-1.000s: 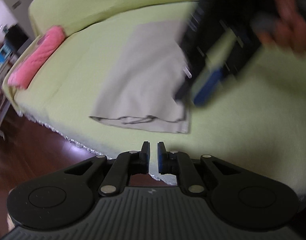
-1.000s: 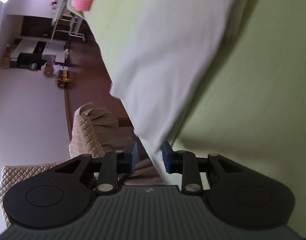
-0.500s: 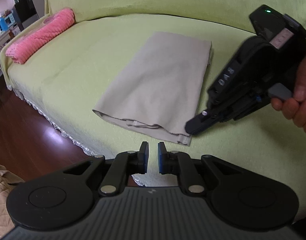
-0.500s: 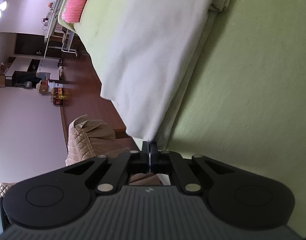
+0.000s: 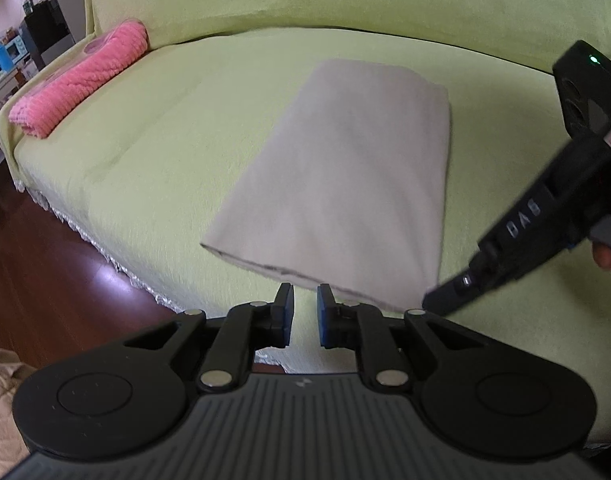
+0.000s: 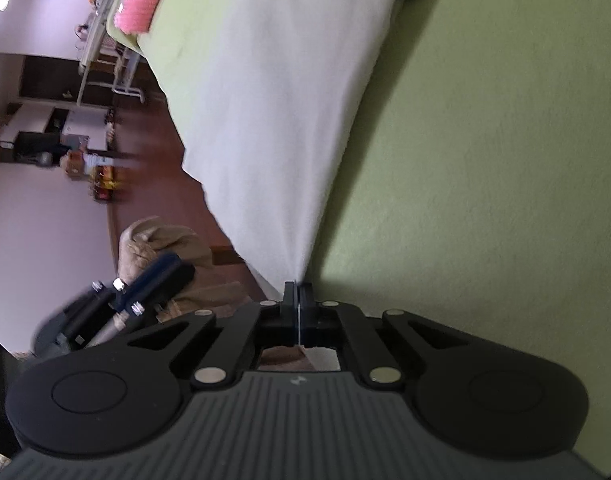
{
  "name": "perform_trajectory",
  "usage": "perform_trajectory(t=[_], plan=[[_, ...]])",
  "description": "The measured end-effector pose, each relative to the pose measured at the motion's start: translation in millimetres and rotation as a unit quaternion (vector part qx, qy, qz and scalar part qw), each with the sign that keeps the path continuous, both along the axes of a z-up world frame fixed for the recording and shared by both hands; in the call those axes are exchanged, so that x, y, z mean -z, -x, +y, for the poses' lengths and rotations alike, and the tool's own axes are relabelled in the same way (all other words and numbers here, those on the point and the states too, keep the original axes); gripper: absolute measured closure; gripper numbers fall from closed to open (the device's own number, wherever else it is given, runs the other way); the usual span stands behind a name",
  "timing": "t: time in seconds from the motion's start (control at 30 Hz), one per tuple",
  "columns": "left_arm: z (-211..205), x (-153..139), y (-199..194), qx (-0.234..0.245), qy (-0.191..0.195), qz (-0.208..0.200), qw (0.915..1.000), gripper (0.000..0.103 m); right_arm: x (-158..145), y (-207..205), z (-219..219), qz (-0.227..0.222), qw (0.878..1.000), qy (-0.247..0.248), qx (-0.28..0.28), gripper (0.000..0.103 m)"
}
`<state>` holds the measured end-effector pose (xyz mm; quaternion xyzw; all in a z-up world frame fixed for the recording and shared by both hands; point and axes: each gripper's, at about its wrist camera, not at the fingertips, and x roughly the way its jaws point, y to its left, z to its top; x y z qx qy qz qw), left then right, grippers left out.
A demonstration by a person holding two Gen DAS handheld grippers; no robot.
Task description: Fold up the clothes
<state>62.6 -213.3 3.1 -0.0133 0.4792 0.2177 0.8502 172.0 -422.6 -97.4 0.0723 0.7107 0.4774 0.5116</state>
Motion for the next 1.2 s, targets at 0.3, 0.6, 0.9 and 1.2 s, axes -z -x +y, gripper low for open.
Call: perform_trajectory(t=[0.3,0.6,0.9,1.2], plan=[[6.7,0.9,-24.7,-0.003,-0.01,-0.01,0.9999,0.087,-14.8,-9.1,-3.7,-0.007,1.0,0.006,-0.011,0.072],[3.7,-4.8,-66.5,-0.015,0.015,-0.047,0.9987,0.084,-99.0,-79.5,28.8,-0.301,0.948,-0.078,-0.06,0.098],[-18.6,36.0,-84.4,-0.156,0.117,-0.081,0.9775,0.084,-76.9,-129.8,54.8,-0.429,0.873,-0.075,-0.22,0.103],[-41.6,36.3,-78.2,-0.213,0.13,-0.066,0.9661,0.081,-96.4,-109.1,45.6,-0.424,0.857,-0.11,-0.272,0.102]])
